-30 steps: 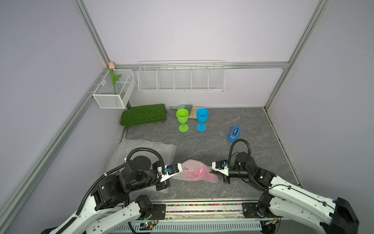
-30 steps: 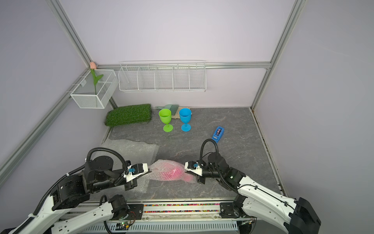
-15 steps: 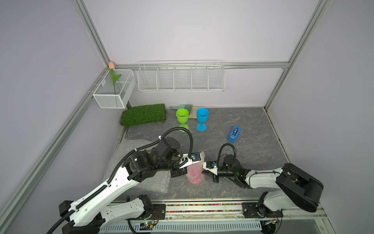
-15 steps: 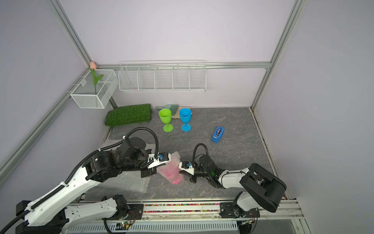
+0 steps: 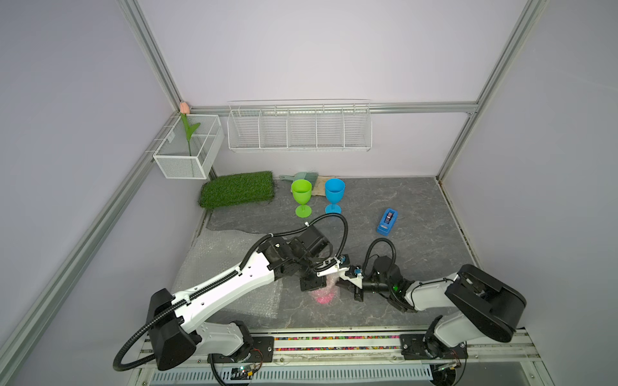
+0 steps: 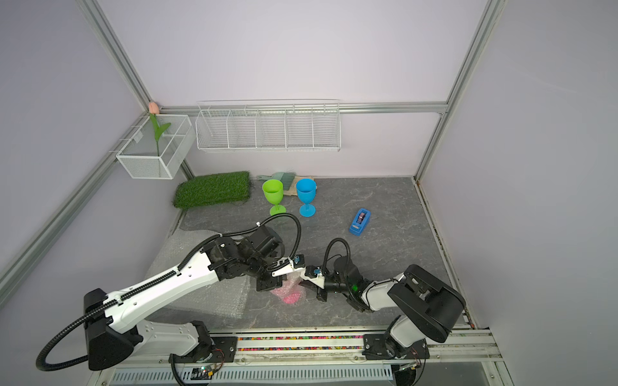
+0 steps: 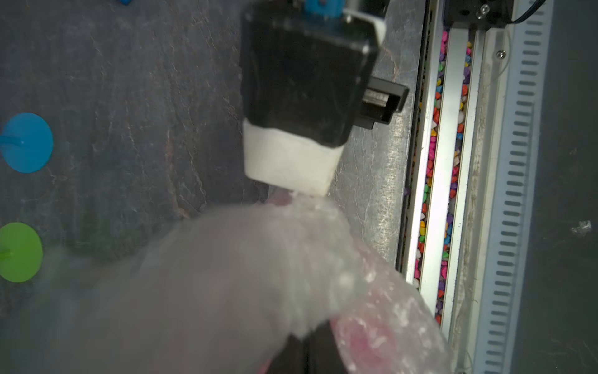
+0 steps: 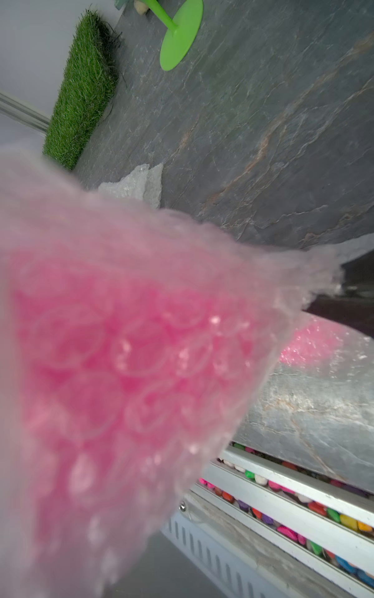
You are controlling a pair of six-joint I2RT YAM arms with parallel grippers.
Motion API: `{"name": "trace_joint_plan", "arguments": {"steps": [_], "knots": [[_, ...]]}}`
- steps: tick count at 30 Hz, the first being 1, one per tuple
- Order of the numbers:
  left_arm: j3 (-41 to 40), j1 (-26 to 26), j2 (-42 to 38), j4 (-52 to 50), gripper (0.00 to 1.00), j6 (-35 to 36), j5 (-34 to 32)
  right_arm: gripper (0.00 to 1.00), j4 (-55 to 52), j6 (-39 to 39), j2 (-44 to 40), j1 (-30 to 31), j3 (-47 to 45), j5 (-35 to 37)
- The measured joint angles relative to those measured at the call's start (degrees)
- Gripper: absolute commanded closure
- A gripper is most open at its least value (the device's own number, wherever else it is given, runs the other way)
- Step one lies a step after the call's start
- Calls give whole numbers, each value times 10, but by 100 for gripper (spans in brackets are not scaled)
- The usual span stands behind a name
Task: Wrap wine glasses in bubble wrap
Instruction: Wrap the wine glass in bubble wrap.
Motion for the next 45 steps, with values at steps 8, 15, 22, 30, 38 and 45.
{"name": "trace_joint_plan", "arguments": {"steps": [8, 15, 22, 30, 38, 45], "knots": [[-14, 3, 64, 34, 100, -13, 14, 93, 8, 12, 0, -16, -15, -12], [8, 13, 78, 27, 83, -33, 8, 93, 12, 21, 0, -23, -18, -13], [40, 19, 28, -9, 55, -73, -37, 93, 39, 21, 4, -30, -18, -14], [112, 20, -1, 17, 46, -103, -7, 93, 40, 22, 7, -35, -18, -19], [117, 20, 58, -3, 90, -116, 12, 93, 39, 23, 7, -40, -18, -22], [118, 20, 73, -34, 100, -116, 35, 93, 39, 23, 12, -44, -18, -25]]}}
